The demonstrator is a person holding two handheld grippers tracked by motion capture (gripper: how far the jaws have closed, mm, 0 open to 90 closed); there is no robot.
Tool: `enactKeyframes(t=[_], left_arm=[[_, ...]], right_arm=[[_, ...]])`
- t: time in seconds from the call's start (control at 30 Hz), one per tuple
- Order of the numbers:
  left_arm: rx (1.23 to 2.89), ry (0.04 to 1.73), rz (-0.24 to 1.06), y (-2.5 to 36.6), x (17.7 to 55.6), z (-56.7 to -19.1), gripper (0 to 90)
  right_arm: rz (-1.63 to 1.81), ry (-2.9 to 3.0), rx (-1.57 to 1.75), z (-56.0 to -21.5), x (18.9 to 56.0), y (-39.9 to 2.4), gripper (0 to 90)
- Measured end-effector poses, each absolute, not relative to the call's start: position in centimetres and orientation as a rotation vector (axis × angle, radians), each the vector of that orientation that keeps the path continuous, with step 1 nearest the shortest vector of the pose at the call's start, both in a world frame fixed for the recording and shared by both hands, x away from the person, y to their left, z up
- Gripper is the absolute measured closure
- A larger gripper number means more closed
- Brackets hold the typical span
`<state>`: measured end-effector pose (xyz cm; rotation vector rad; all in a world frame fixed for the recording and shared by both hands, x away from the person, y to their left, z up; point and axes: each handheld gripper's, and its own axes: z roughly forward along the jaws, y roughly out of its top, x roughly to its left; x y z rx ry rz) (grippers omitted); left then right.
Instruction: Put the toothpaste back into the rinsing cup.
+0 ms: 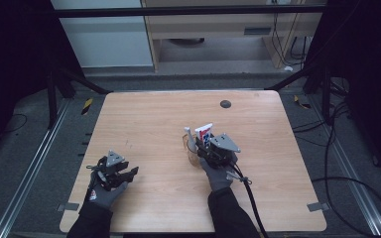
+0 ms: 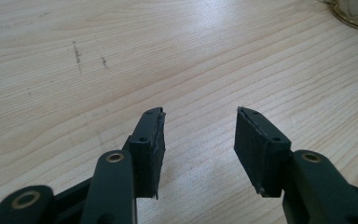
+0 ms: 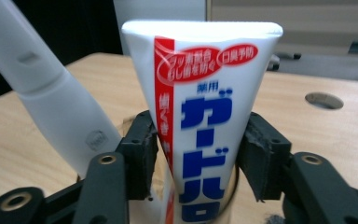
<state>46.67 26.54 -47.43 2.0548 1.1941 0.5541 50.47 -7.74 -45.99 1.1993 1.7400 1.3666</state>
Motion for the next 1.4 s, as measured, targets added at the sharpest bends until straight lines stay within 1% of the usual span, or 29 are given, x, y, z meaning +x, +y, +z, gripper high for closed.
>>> enactKeyframes(t=[0.03, 0.1, 0.13, 0.17, 0.2, 0.23, 0.3, 0.47, 0.67, 0.83, 0.87, 1.0, 1.03, 1.17, 1.2, 1.23, 1.4], left_arm=[[2.055, 1.194, 0.554, 26.5, 46.7, -47.4, 52.0], [2.051, 1.197, 0.553, 26.5, 46.7, -47.4, 52.0], [2.051, 1.197, 0.553, 26.5, 46.7, -47.4, 52.0], [2.051, 1.196, 0.553, 26.5, 46.7, -47.4, 52.0], [2.053, 1.194, 0.553, 26.6, 46.7, -47.4, 52.0], [2.047, 1.196, 0.555, 26.5, 46.6, -47.4, 52.0], [2.048, 1.196, 0.553, 26.6, 46.6, -47.4, 52.0], [2.047, 1.196, 0.554, 26.5, 46.6, -47.4, 51.9], [2.049, 1.196, 0.557, 26.6, 46.6, -47.4, 51.9], [2.048, 1.199, 0.554, 26.6, 46.6, -47.4, 51.9], [2.047, 1.2, 0.554, 26.6, 46.6, -47.4, 51.9], [2.045, 1.203, 0.554, 26.7, 46.7, -47.4, 52.0], [2.043, 1.207, 0.552, 26.7, 46.7, -47.4, 52.0], [2.046, 1.208, 0.564, 26.8, 46.7, -47.4, 52.9], [2.046, 1.208, 0.564, 26.8, 46.7, -47.4, 53.1], [2.042, 1.217, 0.563, 26.8, 46.7, -47.4, 53.4], [2.042, 1.218, 0.568, 26.9, 46.8, -47.4, 54.5]], right_arm=[[1.367, 1.74, 1.199, -46.0, 50.5, -7.7, 47.6], [1.396, 1.743, 1.2, -45.7, 50.3, -8.0, 43.6], [1.396, 1.743, 1.2, -45.7, 50.3, -8.0, 43.6], [1.388, 1.736, 1.182, -45.2, 50.1, -8.0, 40.1], [1.388, 1.736, 1.182, -45.2, 50.1, -8.0, 40.1], [1.4, 1.737, 1.178, -44.6, 49.9, -8.2, 35.1], [1.4, 1.741, 1.166, -44.2, 49.7, -8.4, 31.6], [1.414, 1.746, 1.161, -43.2, 49.1, -9.0, 27.3], [1.385, 1.791, 1.164, -42.4, 47.9, -10.7, 26.7], [1.381, 1.811, 1.187, -42.3, 47.6, -12.2, 26.9], [1.388, 1.806, 1.196, -42.4, 47.3, -13.5, 27.1], [1.353, 1.815, 1.196, -43.0, 46.8, -16.0, 25.5], [1.353, 1.815, 1.196, -43.0, 46.8, -16.0, 25.5], [1.31, 1.808, 1.217, -44.2, 46.0, -19.4, 25.2], [1.31, 1.808, 1.217, -44.2, 46.0, -19.4, 25.2], [1.292, 1.804, 1.246, -44.7, 45.8, -20.9, 25.0], [1.263, 1.791, 1.299, -45.2, 45.7, -22.9, 23.7]])
